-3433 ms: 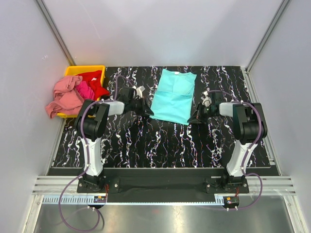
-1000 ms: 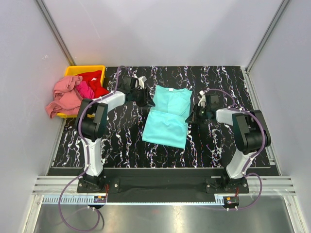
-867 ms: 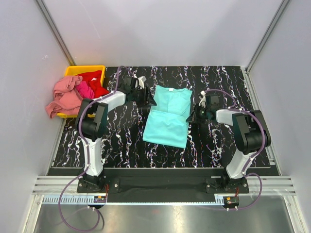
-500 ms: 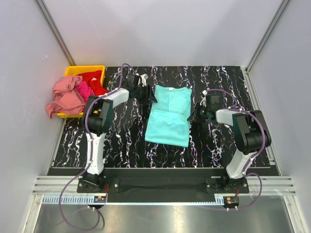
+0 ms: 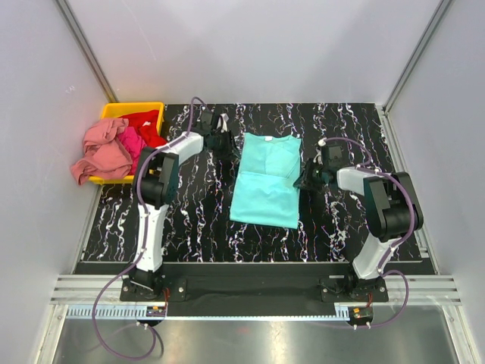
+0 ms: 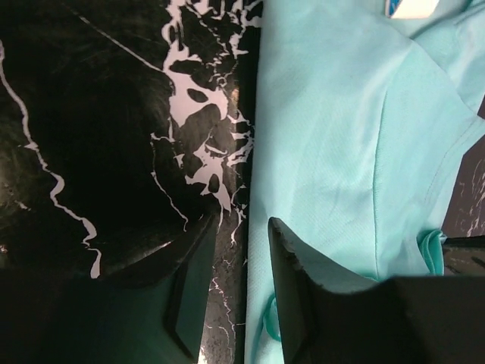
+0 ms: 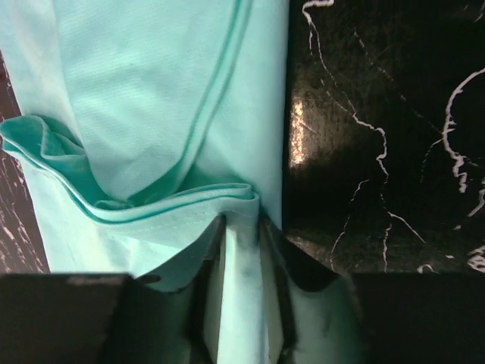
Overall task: Fold and stack the t-shirts
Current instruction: Fold the tshirt
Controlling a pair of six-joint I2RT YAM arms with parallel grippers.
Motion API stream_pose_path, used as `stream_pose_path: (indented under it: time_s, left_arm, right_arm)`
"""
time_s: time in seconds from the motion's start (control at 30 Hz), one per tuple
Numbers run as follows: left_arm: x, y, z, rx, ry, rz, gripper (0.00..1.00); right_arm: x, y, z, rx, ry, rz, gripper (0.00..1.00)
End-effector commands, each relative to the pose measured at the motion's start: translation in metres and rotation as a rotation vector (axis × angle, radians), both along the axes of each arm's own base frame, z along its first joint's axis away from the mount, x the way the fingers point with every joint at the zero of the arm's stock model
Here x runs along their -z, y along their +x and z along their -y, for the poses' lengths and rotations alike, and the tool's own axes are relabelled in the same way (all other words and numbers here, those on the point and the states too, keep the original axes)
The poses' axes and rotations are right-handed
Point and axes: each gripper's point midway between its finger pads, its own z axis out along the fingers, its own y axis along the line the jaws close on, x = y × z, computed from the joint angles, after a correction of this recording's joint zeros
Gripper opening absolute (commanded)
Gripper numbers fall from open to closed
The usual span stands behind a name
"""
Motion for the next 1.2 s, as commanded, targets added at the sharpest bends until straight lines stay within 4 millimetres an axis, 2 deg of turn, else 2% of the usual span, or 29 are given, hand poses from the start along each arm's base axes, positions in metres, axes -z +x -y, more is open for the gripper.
stream_pose_path:
  time_s: [0.0, 0.03, 0.07, 0.1, 0.17, 0.2, 0.27, 0.3, 0.33, 0.37, 0.43, 0.5, 0.6, 0.67, 0.8, 0.9, 1.0, 1.07, 1.17]
  left_arm:
    - [0.015, -0.003, -0.026, -0.113, 0.057, -0.094, 0.40]
    - [0.011, -0.002, -0.028, -0.122, 0.053, -0.093, 0.40]
    - [0.004, -0.001, -0.029, -0.128, 0.050, -0.082, 0.40]
    - [-0.012, 0.002, -0.030, -0.133, 0.052, -0.055, 0.43]
    - [-0.030, 0.003, -0.032, -0.141, 0.054, -0.026, 0.47]
    - [-0.048, 0.002, -0.034, -0.144, 0.054, 0.004, 0.47]
    - [-0.063, -0.004, -0.032, -0.139, 0.044, 0.027, 0.47]
    - [-0.083, -0.006, -0.029, -0.131, 0.026, 0.072, 0.47]
    - [-0.079, -0.018, -0.027, -0.119, 0.034, 0.058, 0.47]
    - [-0.083, -0.024, -0.024, -0.110, 0.026, 0.067, 0.47]
    - [-0.087, -0.043, -0.010, -0.061, -0.028, 0.076, 0.47]
    - [-0.087, -0.062, 0.006, -0.016, -0.116, 0.074, 0.47]
    - [-0.081, -0.082, 0.025, 0.031, -0.193, 0.053, 0.47]
    - [-0.074, -0.090, 0.033, 0.053, -0.215, 0.033, 0.47]
    - [-0.057, -0.098, 0.046, 0.064, -0.291, 0.010, 0.47]
    - [-0.042, -0.094, 0.045, 0.045, -0.291, 0.026, 0.47]
    - [-0.016, -0.088, 0.032, -0.011, -0.236, -0.005, 0.47]
    - [-0.006, -0.086, 0.027, -0.035, -0.211, -0.015, 0.47]
    - [0.009, -0.086, 0.018, -0.073, -0.141, -0.063, 0.47]
  right_arm:
    - [-0.020, 0.009, 0.018, 0.052, -0.091, 0.019, 0.35]
    - [-0.022, 0.004, 0.022, 0.065, -0.112, -0.005, 0.39]
    - [-0.037, 0.011, 0.023, 0.072, -0.113, 0.021, 0.41]
    - [-0.040, 0.005, 0.025, 0.079, -0.125, -0.007, 0.41]
    - [-0.054, 0.009, 0.025, 0.093, -0.119, 0.000, 0.41]
    - [-0.059, 0.006, 0.023, 0.092, -0.111, -0.006, 0.41]
    - [-0.072, 0.006, 0.017, 0.087, -0.065, 0.000, 0.36]
    - [-0.074, 0.005, 0.016, 0.090, -0.055, 0.003, 0.34]
    - [-0.079, 0.004, 0.012, 0.084, -0.038, 0.008, 0.30]
    - [-0.079, 0.002, 0.010, 0.076, -0.024, 0.011, 0.22]
    - [-0.086, 0.000, 0.000, 0.038, 0.033, 0.040, 0.16]
    - [-0.089, -0.001, -0.012, -0.005, 0.095, 0.054, 0.13]
    - [-0.075, -0.004, -0.017, -0.022, 0.130, 0.029, 0.14]
    - [-0.055, -0.003, -0.013, -0.008, 0.107, -0.007, 0.19]
    - [-0.029, 0.003, -0.004, 0.015, 0.075, -0.046, 0.18]
    - [-0.015, 0.004, 0.006, 0.050, 0.046, -0.060, 0.17]
    - [-0.001, -0.001, 0.012, 0.061, 0.014, -0.083, 0.17]
    - [0.007, -0.005, 0.015, 0.067, -0.005, -0.100, 0.16]
    - [0.008, -0.006, 0.021, 0.079, -0.033, -0.099, 0.17]
